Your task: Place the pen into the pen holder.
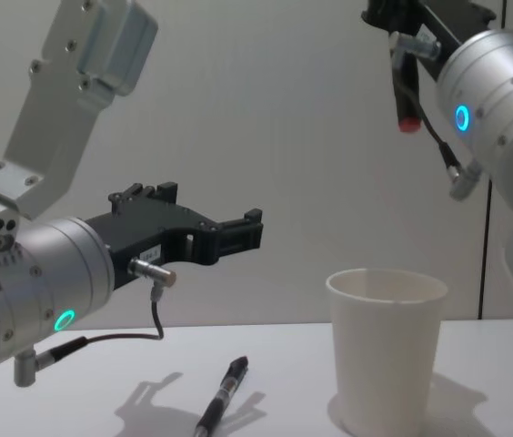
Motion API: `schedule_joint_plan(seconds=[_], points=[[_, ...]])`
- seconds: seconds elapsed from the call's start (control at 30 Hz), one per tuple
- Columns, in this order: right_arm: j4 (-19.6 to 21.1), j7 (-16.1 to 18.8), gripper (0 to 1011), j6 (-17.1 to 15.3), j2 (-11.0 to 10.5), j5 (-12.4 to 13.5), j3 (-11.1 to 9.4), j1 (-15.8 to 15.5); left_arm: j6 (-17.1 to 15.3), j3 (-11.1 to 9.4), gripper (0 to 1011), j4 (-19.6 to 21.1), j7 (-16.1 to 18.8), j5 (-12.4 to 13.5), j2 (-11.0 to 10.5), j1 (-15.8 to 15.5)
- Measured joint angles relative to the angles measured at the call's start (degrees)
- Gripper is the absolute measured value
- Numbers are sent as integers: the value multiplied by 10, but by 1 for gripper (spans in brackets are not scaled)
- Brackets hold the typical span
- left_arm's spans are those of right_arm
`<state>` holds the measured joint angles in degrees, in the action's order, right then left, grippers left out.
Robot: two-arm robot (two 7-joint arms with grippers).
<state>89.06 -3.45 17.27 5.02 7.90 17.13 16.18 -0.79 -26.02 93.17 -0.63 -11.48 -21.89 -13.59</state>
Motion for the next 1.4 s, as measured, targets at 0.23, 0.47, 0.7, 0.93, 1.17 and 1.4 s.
schedule_joint_plan(seconds=[0.23, 0.47, 0.7, 0.93, 1.17, 1.4], points=[[24, 0, 185, -39, -8, -9, -3, -10, 0, 0, 1001, 0, 0, 0, 0, 0], [40, 8, 185, -66, -14, -15, -4, -18, 0, 0, 1001, 0, 0, 0, 0, 0], [40, 16, 184, -77, -17, -25, -4, -21, 0, 0, 1001, 0, 0, 0, 0, 0], [22, 24, 184, -75, -17, -41, -6, -15, 0, 0, 1001, 0, 0, 0, 0, 0], [-1, 39, 185, -67, -19, -61, -8, -5, 0, 0, 1001, 0, 0, 0, 0, 0], [-20, 67, 185, -67, -24, -74, -12, 2, 0, 0, 1001, 0, 0, 0, 0, 0]])
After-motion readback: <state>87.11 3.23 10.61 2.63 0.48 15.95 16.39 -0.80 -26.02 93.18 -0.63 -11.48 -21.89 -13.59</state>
